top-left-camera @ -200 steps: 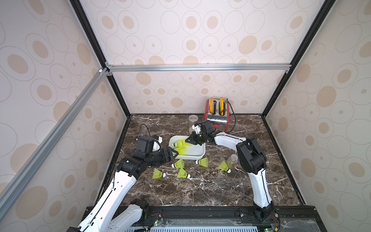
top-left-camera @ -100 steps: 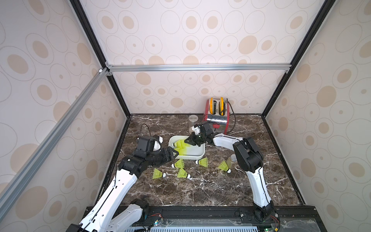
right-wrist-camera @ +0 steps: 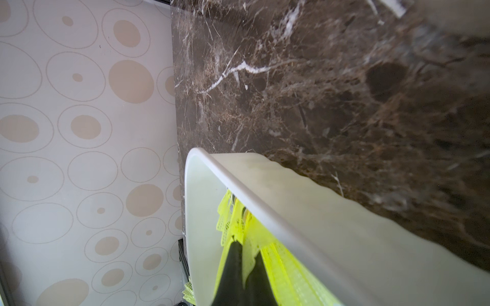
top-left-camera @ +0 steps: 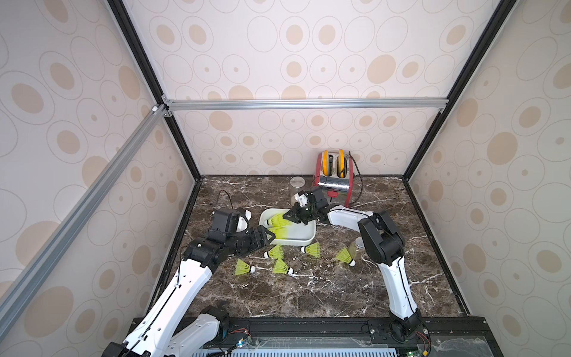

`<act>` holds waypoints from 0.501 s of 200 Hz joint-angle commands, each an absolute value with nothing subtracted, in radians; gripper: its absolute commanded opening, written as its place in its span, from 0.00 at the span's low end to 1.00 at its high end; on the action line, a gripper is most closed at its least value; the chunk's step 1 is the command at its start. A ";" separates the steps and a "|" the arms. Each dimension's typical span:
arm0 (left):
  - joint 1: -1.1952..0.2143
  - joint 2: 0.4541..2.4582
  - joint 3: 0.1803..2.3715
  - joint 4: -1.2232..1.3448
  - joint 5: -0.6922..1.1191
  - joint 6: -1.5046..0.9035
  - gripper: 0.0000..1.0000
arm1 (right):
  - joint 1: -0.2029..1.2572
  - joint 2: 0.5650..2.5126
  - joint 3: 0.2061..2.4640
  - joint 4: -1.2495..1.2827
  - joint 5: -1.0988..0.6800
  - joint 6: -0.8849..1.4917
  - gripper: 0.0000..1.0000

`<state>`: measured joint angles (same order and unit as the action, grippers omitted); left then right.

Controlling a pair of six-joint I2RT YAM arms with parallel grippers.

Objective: Put the shuttlecocks into the storage box
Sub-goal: Place the shuttlecock in the storage box.

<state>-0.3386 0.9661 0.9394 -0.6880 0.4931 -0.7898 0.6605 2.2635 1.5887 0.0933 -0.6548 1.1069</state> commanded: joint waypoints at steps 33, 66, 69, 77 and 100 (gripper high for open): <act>-0.342 0.979 0.959 -0.656 0.490 -0.789 0.77 | 0.657 2.290 1.598 0.033 -0.657 1.099 0.01; -0.342 1.025 0.968 -0.588 0.446 -0.795 0.78 | 0.657 2.289 1.609 -0.018 -0.664 1.079 0.08; -0.342 1.027 0.968 -0.585 0.435 -0.794 0.78 | 0.657 2.289 1.609 -0.022 -0.664 1.077 0.08; -0.342 1.035 0.968 -0.573 0.410 -0.801 0.78 | 0.657 2.289 1.612 -0.032 -0.663 1.073 0.09; -0.342 1.065 0.972 -0.524 0.378 -0.818 0.78 | 0.658 2.282 1.614 -0.047 -0.662 1.062 0.15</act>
<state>-0.3386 1.0443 0.9394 -0.6010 0.4381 -0.7963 0.6605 2.2692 1.5906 0.0051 -0.6563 1.0897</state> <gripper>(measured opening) 0.780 0.132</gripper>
